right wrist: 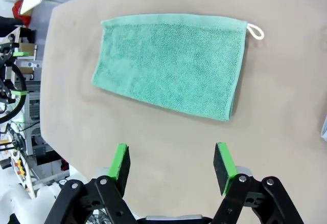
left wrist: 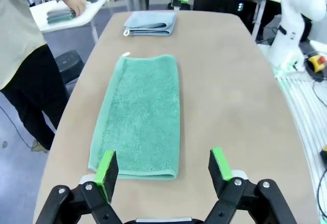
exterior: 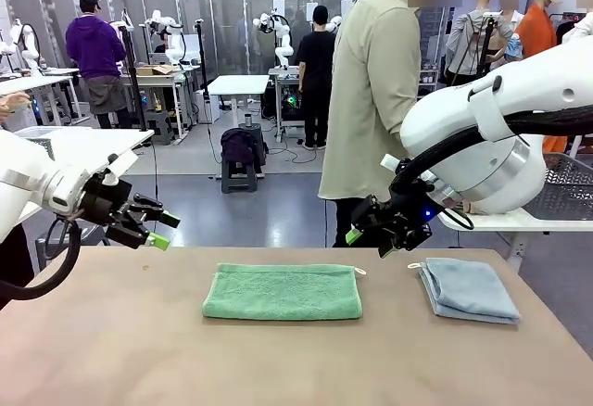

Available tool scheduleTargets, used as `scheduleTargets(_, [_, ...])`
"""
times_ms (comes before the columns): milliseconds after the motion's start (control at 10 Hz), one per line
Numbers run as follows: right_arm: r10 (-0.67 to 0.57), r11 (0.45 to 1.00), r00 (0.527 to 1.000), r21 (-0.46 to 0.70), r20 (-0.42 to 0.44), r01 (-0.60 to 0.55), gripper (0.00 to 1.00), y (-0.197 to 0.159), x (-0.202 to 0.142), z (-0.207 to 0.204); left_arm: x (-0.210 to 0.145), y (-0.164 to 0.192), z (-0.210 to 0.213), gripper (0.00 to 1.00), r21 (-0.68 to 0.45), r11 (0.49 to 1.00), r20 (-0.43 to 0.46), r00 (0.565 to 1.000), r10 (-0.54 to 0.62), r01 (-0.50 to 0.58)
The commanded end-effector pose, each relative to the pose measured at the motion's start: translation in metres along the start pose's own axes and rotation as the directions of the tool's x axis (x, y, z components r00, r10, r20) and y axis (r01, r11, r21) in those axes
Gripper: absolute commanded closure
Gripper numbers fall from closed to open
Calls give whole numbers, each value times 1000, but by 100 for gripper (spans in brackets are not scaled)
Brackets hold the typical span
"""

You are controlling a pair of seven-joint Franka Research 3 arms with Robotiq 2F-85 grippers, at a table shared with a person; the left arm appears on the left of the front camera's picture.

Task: Fold the towels and place them in the basket.
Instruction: When a person lays out a Towel with hook on the table, fold it in half twice.

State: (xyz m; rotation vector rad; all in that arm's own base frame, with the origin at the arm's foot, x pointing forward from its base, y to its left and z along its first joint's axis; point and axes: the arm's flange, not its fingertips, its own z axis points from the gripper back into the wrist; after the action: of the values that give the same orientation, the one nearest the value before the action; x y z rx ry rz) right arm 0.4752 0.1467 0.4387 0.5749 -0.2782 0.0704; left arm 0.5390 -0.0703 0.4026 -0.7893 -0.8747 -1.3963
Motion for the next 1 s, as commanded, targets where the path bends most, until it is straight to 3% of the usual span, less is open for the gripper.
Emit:
scheduleTargets(0, [-12,1000,1000,-11,-10,12,18,0,3,1,7,6,-12,10,11,996,-54,995,-86,87])
scheduleTargets(100, [-12,1000,1000,-11,-10,12,18,0,3,1,0,0,0,10,0,1000,0,1000,0,0])
scheduleTargets(200, [0,1000,1000,0,0,0,18,0,0,0,0,0,0,10,0,1000,0,1000,0,0])
scheduleTargets(600, [-108,983,992,-154,-66,96,18,8,25,-57,0,0,0,10,0,1000,0,1000,0,0])
scheduleTargets(900, [-179,962,981,-223,-76,158,18,-5,42,-96,0,0,0,10,0,1000,0,1000,0,0])
